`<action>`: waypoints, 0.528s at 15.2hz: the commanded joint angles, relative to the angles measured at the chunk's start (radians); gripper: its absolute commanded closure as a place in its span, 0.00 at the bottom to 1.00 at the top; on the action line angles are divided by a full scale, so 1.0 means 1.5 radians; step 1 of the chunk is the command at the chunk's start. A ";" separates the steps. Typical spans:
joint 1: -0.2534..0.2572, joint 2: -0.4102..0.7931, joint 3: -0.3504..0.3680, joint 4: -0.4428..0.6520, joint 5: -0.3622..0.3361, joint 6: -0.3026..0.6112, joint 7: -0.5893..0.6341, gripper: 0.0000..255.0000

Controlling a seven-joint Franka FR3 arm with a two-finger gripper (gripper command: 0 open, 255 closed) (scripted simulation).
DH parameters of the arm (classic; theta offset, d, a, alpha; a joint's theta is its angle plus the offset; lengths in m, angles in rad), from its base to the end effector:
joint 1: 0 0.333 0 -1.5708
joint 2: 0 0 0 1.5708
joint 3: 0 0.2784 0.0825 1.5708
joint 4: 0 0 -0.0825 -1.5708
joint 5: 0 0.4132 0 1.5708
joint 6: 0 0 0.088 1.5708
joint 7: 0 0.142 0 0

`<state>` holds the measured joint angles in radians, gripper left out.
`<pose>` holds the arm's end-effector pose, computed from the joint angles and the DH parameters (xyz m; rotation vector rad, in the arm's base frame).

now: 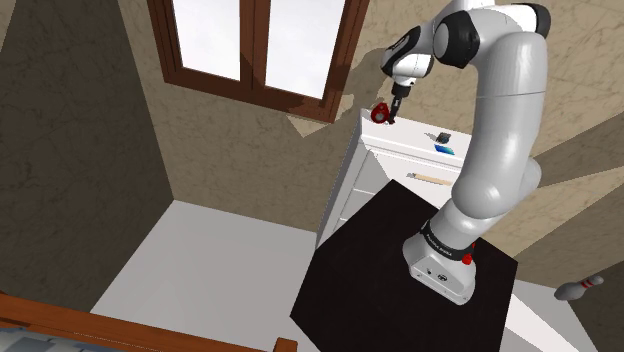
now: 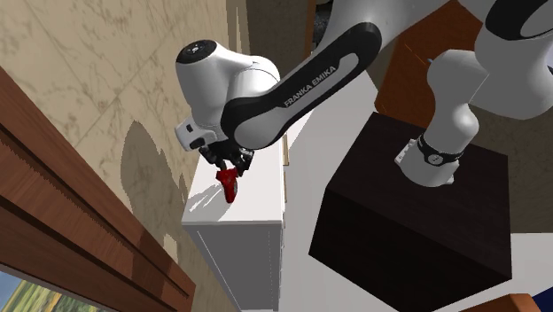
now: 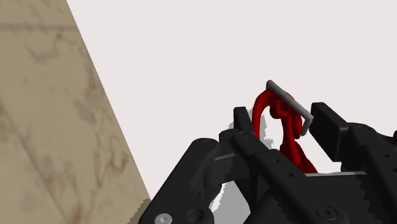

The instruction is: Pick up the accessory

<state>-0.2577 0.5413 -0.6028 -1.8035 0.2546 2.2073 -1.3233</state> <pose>0.4398 -0.4783 0.2016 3.0658 0.5725 -0.1538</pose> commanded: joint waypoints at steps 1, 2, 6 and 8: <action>0.004 -0.010 -0.005 0.002 -0.006 -0.011 0.003 1.00; 0.006 -0.015 -0.007 0.004 -0.010 -0.018 0.005 1.00; 0.012 -0.035 -0.016 0.014 -0.023 -0.045 0.011 1.00; 0.014 -0.045 -0.020 0.020 -0.029 -0.059 0.014 1.00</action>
<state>-0.2383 0.4846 -0.6279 -1.7771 0.2178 2.1309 -1.3043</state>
